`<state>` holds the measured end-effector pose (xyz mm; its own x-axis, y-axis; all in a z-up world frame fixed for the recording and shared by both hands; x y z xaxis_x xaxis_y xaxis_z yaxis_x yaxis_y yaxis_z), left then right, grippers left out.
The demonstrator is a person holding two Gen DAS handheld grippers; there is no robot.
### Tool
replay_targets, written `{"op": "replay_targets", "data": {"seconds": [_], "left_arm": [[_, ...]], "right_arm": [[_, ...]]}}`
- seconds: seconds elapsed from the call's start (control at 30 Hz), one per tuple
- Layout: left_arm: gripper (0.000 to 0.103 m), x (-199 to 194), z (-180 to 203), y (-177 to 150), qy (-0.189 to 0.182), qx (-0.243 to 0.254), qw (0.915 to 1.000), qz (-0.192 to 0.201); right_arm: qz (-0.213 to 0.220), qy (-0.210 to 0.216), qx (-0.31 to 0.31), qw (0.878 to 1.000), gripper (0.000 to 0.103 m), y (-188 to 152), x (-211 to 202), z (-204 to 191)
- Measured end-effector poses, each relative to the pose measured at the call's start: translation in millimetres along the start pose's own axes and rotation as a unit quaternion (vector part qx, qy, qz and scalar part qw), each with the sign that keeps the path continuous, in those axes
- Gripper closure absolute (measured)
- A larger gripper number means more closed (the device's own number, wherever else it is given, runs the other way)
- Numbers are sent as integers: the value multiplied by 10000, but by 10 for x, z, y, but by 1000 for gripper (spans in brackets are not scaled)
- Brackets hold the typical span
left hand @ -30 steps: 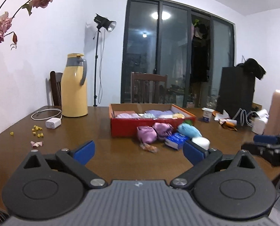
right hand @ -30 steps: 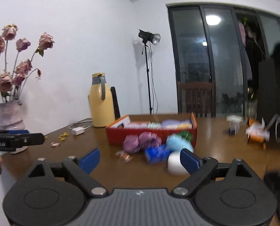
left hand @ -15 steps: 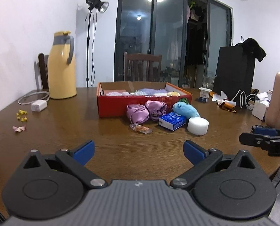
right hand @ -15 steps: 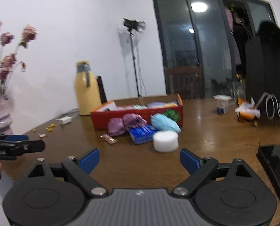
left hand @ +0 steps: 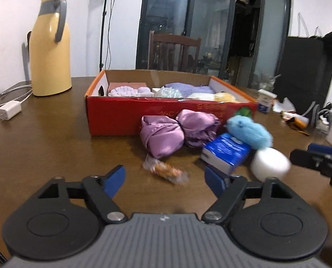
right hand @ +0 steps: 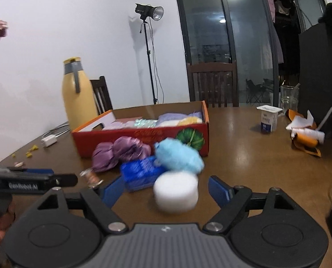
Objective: Organize soft objects
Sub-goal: 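Grasp the small snack packet with the left gripper while the right gripper grasps the white round foam puck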
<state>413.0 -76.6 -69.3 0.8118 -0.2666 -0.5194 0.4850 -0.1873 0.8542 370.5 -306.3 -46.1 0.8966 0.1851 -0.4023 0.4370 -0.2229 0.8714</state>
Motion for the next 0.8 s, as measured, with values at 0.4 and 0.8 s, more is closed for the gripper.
{"op": "replay_targets", "data": {"seconds": [0.4,0.8], "left_arm": [[63,402,78,-37,-487,-298,9979,-317],[88,-179,316,-271,-696,-141,9972,-236]], "right_arm": [[-796,57,59,9968,22,-180,598,30],[-878,341,-91,9955,47,-501,-27,-265]]}}
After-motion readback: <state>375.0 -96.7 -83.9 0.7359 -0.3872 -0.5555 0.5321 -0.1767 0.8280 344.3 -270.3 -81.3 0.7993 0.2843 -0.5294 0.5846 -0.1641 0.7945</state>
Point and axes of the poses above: each gripper's, at about its wrist camera, not at the fingertips, and x roughly the way its jaws point, z to its right, y to its top, the point moved 10 cm from there along x, roughly the way its jaws point, and after that the axes turned 8 degrees about x, right-handed, at the moved point
